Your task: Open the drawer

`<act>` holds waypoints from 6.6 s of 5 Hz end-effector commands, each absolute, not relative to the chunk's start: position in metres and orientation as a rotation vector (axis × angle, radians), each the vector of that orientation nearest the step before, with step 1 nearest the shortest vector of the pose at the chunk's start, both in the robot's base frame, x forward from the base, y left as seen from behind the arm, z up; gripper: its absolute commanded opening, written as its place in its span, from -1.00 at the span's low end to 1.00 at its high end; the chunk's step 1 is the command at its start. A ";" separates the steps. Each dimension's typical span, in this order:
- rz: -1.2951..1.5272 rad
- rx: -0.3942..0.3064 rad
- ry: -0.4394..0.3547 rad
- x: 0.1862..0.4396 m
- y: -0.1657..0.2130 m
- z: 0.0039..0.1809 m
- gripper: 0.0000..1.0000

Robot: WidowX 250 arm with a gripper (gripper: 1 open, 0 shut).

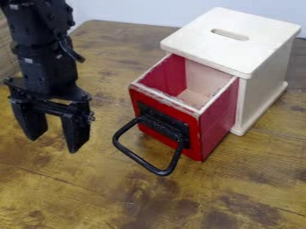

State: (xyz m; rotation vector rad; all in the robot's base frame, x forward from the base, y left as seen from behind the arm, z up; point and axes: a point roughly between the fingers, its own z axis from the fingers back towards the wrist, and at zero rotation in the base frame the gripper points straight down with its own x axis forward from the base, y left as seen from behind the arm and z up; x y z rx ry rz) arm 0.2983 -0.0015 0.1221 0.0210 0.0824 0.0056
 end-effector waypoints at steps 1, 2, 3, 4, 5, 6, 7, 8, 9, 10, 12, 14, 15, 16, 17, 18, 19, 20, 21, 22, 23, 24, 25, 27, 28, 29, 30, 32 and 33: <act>0.009 0.014 0.010 0.298 0.002 0.146 1.00; 0.013 0.008 0.000 0.298 0.004 0.150 1.00; 0.019 0.009 -0.004 0.297 0.006 0.151 1.00; 0.027 0.005 0.017 0.298 0.002 0.142 1.00; 0.034 0.001 0.037 0.299 -0.003 0.132 1.00; 0.042 -0.004 0.053 0.302 -0.008 0.122 1.00; 0.055 -0.013 0.043 0.311 -0.022 0.111 1.00; 0.071 -0.010 -0.015 0.327 -0.039 0.099 1.00; 0.075 -0.013 -0.051 0.345 -0.048 0.088 1.00; 0.079 -0.008 -0.074 0.357 -0.051 0.077 1.00; 0.089 -0.010 -0.098 0.371 -0.050 0.066 1.00; 0.099 -0.025 -0.118 0.380 -0.048 0.068 1.00; 0.105 -0.039 -0.130 0.383 -0.047 0.069 1.00; 0.112 -0.054 -0.144 0.385 -0.046 0.071 1.00; 0.119 -0.063 -0.155 0.389 -0.044 0.071 1.00; 0.122 -0.069 -0.161 0.392 -0.043 0.071 1.00; 0.130 -0.077 -0.163 0.394 -0.041 0.071 1.00; 0.141 -0.083 -0.152 0.394 -0.040 0.073 1.00; 0.151 -0.088 -0.141 0.394 -0.039 0.073 1.00; 0.165 -0.100 -0.132 0.394 -0.038 0.073 1.00; 0.179 -0.107 -0.126 0.395 -0.036 0.074 1.00; 0.178 -0.108 -0.124 0.397 -0.036 0.075 1.00; 0.178 -0.110 -0.124 0.398 -0.037 0.075 1.00; 0.175 -0.128 -0.103 0.393 -0.043 0.071 1.00; 0.172 -0.136 -0.092 0.391 -0.046 0.069 1.00; 0.167 -0.141 -0.083 0.388 -0.050 0.067 1.00; 0.162 -0.143 -0.075 0.385 -0.054 0.065 1.00; 0.151 -0.143 -0.060 0.380 -0.060 0.065 1.00; 0.144 -0.143 -0.060 0.376 -0.063 0.067 1.00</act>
